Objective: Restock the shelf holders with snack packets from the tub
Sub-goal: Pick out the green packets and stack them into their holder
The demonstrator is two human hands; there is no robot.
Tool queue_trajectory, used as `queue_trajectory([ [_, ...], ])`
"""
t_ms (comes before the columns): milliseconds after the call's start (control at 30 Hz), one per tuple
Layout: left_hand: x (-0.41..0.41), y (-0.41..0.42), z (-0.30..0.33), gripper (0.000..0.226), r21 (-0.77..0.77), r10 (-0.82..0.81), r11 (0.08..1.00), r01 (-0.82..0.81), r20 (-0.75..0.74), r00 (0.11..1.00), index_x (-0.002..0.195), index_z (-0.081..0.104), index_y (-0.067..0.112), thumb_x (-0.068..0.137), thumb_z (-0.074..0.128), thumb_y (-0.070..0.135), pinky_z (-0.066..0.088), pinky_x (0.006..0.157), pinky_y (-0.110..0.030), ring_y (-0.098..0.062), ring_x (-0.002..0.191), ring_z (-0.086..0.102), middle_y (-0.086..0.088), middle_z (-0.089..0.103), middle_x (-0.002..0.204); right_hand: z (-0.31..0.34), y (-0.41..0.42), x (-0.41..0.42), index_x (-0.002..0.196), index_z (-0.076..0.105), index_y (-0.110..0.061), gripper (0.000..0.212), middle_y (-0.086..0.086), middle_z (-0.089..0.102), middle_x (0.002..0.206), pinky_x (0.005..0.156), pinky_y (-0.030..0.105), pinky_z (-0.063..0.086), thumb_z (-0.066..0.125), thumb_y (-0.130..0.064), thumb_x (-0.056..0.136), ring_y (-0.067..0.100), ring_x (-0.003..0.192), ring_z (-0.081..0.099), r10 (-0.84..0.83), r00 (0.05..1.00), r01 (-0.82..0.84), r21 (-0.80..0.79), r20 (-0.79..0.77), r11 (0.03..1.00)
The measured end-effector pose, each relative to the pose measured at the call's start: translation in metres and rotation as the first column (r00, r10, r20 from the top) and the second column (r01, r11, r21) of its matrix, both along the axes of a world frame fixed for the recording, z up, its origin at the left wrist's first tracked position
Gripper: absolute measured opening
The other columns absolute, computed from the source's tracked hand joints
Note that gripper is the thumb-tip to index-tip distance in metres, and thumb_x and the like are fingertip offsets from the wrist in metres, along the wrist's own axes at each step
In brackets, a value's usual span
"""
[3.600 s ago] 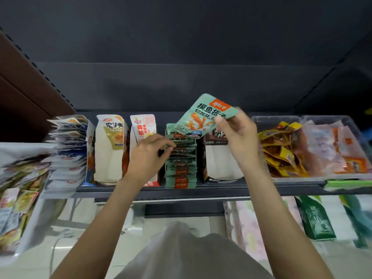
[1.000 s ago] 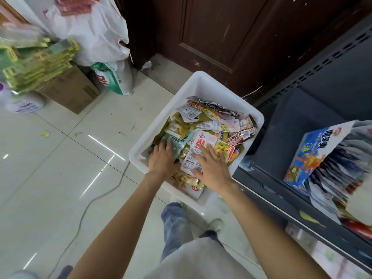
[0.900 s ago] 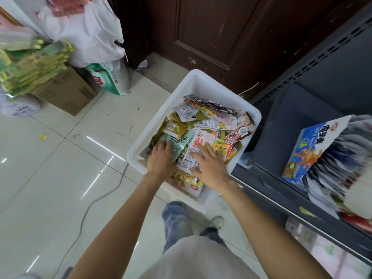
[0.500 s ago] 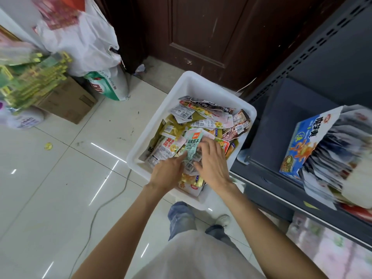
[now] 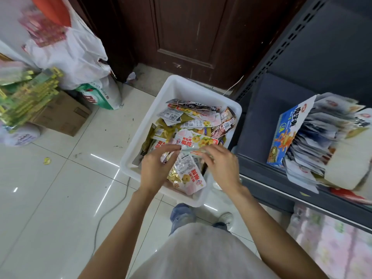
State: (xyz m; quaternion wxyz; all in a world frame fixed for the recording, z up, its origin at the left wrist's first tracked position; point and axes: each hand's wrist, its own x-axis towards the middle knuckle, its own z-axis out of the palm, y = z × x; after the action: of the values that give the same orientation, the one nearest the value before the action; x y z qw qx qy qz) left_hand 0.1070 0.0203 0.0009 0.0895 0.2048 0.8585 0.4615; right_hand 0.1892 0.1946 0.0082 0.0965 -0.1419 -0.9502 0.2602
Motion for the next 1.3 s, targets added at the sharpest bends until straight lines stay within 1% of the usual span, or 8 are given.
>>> queue_trajectory([
  [67, -0.007, 0.011, 0.016, 0.016, 0.139, 0.002, 0.990, -0.036, 0.238, 0.971, 0.105, 0.069, 0.020, 0.089, 0.065, 0.020, 0.048, 0.086, -0.013, 0.004, 0.098, 0.062, 0.014, 0.069, 0.107, 0.015, 0.007, 0.007, 0.090, 0.068, -0.015, 0.012, -0.007, 0.072, 0.079, 0.054, 0.024, 0.048, 0.071, -0.025, 0.085, 0.008, 0.062, 0.064, -0.238, 0.967, 0.256, -0.369, 0.093, 0.893],
  [200, -0.005, 0.044, 0.053, 0.029, 0.326, -0.151, 0.942, -0.079, 0.623, 0.768, 0.119, 0.060, 0.018, 0.091, 0.060, 0.017, 0.053, 0.086, -0.028, -0.015, 0.100, 0.067, 0.001, 0.069, 0.113, 0.043, 0.026, 0.023, 0.093, 0.068, -0.018, 0.009, -0.005, 0.075, 0.085, 0.065, 0.024, 0.057, 0.070, -0.016, 0.084, 0.011, 0.080, 0.070, -0.451, 0.865, 0.395, -0.852, 0.219, 0.343],
  [500, 0.056, 0.128, 0.119, 0.035, 0.407, -0.500, 0.862, 0.302, 0.590, 0.634, 0.111, 0.065, 0.017, 0.078, 0.069, 0.009, 0.056, 0.071, -0.024, -0.018, 0.094, 0.069, 0.000, 0.071, 0.105, 0.101, 0.081, 0.099, 0.108, 0.064, -0.023, 0.029, 0.000, 0.073, 0.105, 0.075, 0.034, 0.057, 0.073, -0.022, 0.080, 0.018, 0.096, 0.070, -0.588, 0.803, 0.213, -0.967, 0.093, 0.138],
  [667, 0.121, 0.194, 0.152, 0.032, 0.497, -0.526, 0.811, 0.309, 0.388, 0.756, 0.103, 0.062, 0.020, 0.073, 0.072, 0.019, 0.057, 0.071, -0.029, -0.018, 0.092, 0.069, -0.001, 0.072, 0.103, 0.128, 0.115, 0.171, 0.094, 0.067, -0.039, 0.026, -0.005, 0.072, 0.105, 0.075, 0.025, 0.055, 0.078, -0.033, 0.071, 0.012, 0.097, 0.068, -0.561, 0.820, 0.081, -0.945, -0.117, 0.315],
  [867, 0.214, 0.298, 0.155, 0.042, 0.214, -0.407, 0.883, 0.419, -0.099, 0.908, 0.116, 0.048, 0.026, 0.081, 0.073, 0.024, 0.049, 0.079, -0.025, -0.008, 0.097, 0.061, 0.008, 0.063, 0.109, 0.139, 0.198, 0.303, 0.080, 0.066, -0.030, 0.011, -0.018, 0.068, 0.075, 0.063, 0.013, 0.047, 0.071, -0.021, 0.083, -0.006, 0.069, 0.060, -0.819, 0.495, 0.502, -0.673, -0.291, 0.543],
  [1000, 0.260, 0.368, 0.151, 0.048, -0.039, -0.478, 0.823, 0.567, -0.588, 0.653, 0.128, 0.048, 0.017, 0.084, 0.061, 0.029, 0.033, 0.095, -0.023, -0.015, 0.114, 0.044, -0.005, 0.057, 0.123, 0.157, 0.265, 0.388, 0.095, 0.071, -0.012, 0.014, -0.002, 0.068, 0.087, 0.071, 0.013, 0.046, 0.071, -0.015, 0.081, 0.003, 0.078, 0.060, -0.761, 0.505, 0.750, -0.229, -0.408, 0.621],
  [1200, 0.272, 0.447, 0.124, 0.067, -0.459, -0.735, 0.676, 0.577, -0.366, 0.571, 0.149, 0.024, 0.012, 0.094, 0.048, 0.043, 0.028, 0.110, -0.037, -0.023, 0.136, 0.031, -0.007, 0.037, 0.148, 0.186, 0.341, 0.403, 0.102, 0.070, -0.005, 0.016, 0.006, 0.069, 0.099, 0.078, 0.014, 0.039, 0.063, -0.006, 0.088, 0.016, 0.090, 0.062, -0.600, 0.634, 0.710, 0.060, -0.487, 0.702],
  [1300, 0.274, 0.451, 0.112, 0.054, -0.588, -0.786, 0.609, 0.533, -0.358, 0.503, 0.143, 0.037, 0.019, 0.097, 0.040, 0.047, 0.030, 0.106, -0.038, -0.021, 0.130, 0.040, -0.003, 0.048, 0.140, 0.195, 0.360, 0.385, 0.106, 0.069, -0.005, 0.018, 0.010, 0.071, 0.101, 0.079, 0.029, 0.047, 0.059, -0.004, 0.090, 0.026, 0.091, 0.065, -0.528, 0.734, 0.637, 0.165, -0.427, 0.753],
])
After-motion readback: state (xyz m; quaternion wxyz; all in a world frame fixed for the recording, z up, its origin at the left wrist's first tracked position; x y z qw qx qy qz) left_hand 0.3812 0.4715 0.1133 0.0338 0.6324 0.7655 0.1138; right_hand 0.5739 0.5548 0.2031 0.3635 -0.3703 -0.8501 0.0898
